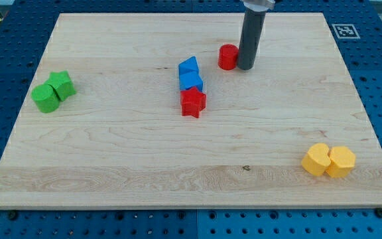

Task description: Move the red circle top of the blue triangle

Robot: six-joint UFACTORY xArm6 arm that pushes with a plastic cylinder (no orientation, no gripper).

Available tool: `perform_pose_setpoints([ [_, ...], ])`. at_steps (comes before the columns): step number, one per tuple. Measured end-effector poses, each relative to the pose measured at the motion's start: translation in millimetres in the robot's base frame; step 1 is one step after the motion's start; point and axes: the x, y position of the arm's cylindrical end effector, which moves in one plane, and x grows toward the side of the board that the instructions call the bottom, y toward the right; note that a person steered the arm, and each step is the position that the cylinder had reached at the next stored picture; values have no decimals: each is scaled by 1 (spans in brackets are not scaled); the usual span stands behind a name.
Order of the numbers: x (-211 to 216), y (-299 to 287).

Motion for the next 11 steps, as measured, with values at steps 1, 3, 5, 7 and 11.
perform_pose_setpoints([
  [1, 0, -13],
  [3, -1, -30],
  [5, -11, -17],
  [7, -11, -26],
  [11, -11, -68],
])
